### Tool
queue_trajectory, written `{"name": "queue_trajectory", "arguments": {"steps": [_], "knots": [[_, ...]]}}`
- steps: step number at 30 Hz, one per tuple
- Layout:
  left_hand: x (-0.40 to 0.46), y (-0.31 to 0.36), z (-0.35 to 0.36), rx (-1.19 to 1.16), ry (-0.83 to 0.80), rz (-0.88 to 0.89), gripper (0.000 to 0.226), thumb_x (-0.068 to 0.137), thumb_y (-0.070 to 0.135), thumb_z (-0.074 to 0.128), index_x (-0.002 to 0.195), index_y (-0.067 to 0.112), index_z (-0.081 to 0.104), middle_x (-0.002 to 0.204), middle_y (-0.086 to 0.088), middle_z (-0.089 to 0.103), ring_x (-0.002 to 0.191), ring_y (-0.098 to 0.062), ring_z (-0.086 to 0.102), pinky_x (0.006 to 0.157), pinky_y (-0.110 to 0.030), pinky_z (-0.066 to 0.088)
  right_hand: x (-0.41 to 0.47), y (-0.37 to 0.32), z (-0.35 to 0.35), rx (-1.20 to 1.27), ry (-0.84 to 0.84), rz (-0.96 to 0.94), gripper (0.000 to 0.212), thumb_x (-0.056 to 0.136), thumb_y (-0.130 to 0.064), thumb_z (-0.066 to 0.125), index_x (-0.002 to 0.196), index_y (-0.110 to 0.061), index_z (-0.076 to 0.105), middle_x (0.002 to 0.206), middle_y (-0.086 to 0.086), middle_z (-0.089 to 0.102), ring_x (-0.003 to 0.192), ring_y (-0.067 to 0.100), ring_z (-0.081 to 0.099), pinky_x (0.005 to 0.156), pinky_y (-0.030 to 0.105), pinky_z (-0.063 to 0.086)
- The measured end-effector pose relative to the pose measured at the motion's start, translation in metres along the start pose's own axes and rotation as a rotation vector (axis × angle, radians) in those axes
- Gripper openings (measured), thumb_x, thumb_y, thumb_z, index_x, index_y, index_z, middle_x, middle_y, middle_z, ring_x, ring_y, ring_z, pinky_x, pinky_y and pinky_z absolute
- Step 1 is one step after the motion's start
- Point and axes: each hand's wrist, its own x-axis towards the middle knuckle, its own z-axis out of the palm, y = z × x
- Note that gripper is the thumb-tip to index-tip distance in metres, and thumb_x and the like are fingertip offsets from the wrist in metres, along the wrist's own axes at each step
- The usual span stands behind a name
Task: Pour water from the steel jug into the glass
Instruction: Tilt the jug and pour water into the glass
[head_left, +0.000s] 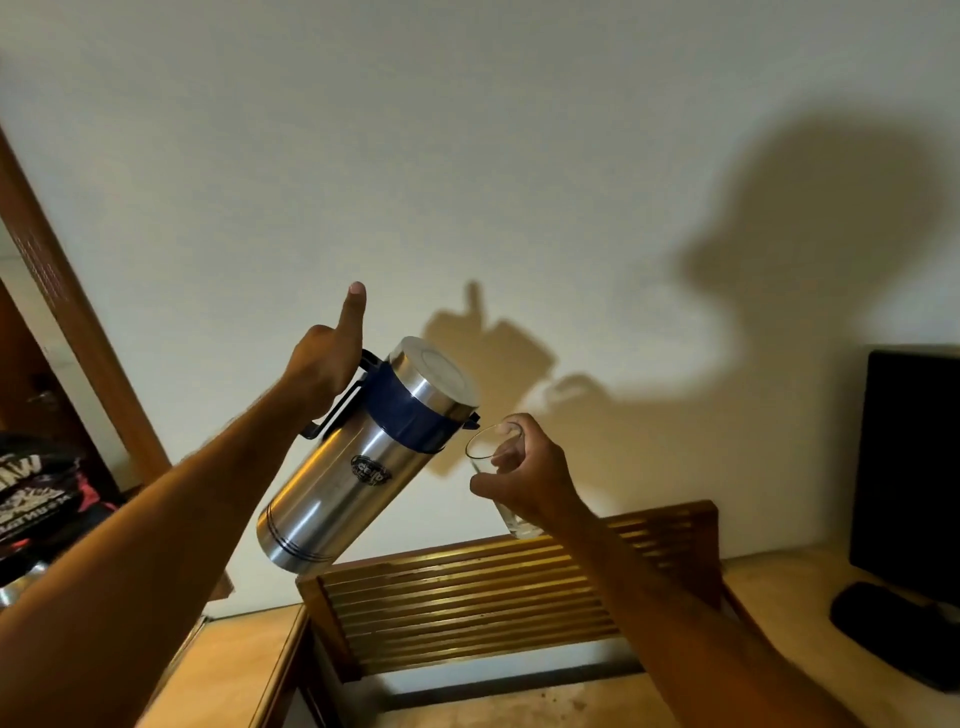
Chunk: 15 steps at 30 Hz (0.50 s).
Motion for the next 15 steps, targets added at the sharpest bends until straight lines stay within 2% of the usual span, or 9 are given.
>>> {"name": "queue_trajectory", "arguments": {"steps": [3, 5, 8, 10, 12, 14, 15], "knots": [[0.004, 0.010, 0.002, 0.048, -0.009, 0.047, 0.117, 0.068, 0.098, 0.006, 0.095, 0.000, 0.064, 0.081, -0.015, 0.063, 0.071, -0.024, 0.056, 0.060, -0.035, 0.037, 0.001, 0.000, 0.003, 0.008, 0.005, -0.012, 0.070, 0.049, -0.049, 0.076, 0.110, -0.045, 0.041, 0.087, -0.013, 0.064, 0.082, 0.008, 0.063, 0.060, 0.012, 0.048], [0.006, 0.015, 0.006, 0.079, -0.016, 0.086, 0.110, 0.070, 0.097, 0.006, 0.077, 0.002, 0.059, 0.070, -0.014, 0.059, 0.066, -0.024, 0.054, 0.059, -0.037, 0.037, 0.004, 0.000, 0.002, 0.011, 0.012, -0.024, 0.073, 0.050, -0.050, 0.075, 0.114, -0.041, 0.042, 0.088, -0.012, 0.064, 0.083, 0.009, 0.063, 0.059, 0.011, 0.048], [0.012, 0.021, 0.013, 0.109, -0.024, 0.126, 0.098, 0.074, 0.094, 0.008, 0.063, 0.007, 0.052, 0.062, -0.012, 0.056, 0.062, -0.025, 0.053, 0.060, -0.036, 0.038, 0.007, 0.000, -0.002, 0.018, 0.032, -0.040, 0.072, 0.050, -0.051, 0.074, 0.112, -0.042, 0.040, 0.087, -0.011, 0.065, 0.082, 0.009, 0.063, 0.056, 0.009, 0.047], [0.015, 0.023, 0.017, 0.109, -0.031, 0.127, 0.093, 0.079, 0.091, 0.012, 0.064, 0.009, 0.053, 0.063, -0.011, 0.054, 0.060, -0.024, 0.051, 0.063, -0.037, 0.039, 0.009, 0.000, -0.005, 0.024, 0.051, -0.040, 0.071, 0.049, -0.051, 0.073, 0.112, -0.039, 0.042, 0.086, -0.012, 0.065, 0.080, 0.008, 0.063, 0.056, 0.008, 0.045], [0.021, 0.024, 0.020, 0.095, -0.043, 0.104, 0.084, 0.086, 0.082, 0.025, 0.079, 0.007, 0.062, 0.071, -0.014, 0.054, 0.061, -0.024, 0.049, 0.070, -0.039, 0.041, 0.010, 0.000, -0.008, 0.031, 0.067, -0.032, 0.073, 0.049, -0.051, 0.073, 0.115, -0.034, 0.046, 0.087, -0.012, 0.066, 0.080, 0.008, 0.063, 0.058, 0.008, 0.044], [0.023, 0.027, 0.021, 0.053, -0.051, 0.066, 0.059, 0.087, 0.062, 0.046, 0.093, 0.006, 0.065, 0.083, -0.024, 0.061, 0.065, -0.031, 0.055, 0.070, -0.042, 0.046, 0.012, 0.001, -0.012, 0.037, 0.079, -0.027, 0.076, 0.049, -0.049, 0.074, 0.118, -0.031, 0.047, 0.088, -0.011, 0.066, 0.081, 0.008, 0.063, 0.060, 0.011, 0.045], [0.023, 0.028, 0.021, 0.041, -0.058, 0.045, 0.048, 0.083, 0.051, 0.051, 0.093, 0.005, 0.064, 0.080, -0.024, 0.061, 0.064, -0.032, 0.055, 0.066, -0.040, 0.048, 0.013, 0.001, -0.014, 0.038, 0.085, -0.030, 0.078, 0.050, -0.049, 0.074, 0.120, -0.029, 0.047, 0.088, -0.011, 0.066, 0.082, 0.008, 0.063, 0.061, 0.012, 0.045]]}}
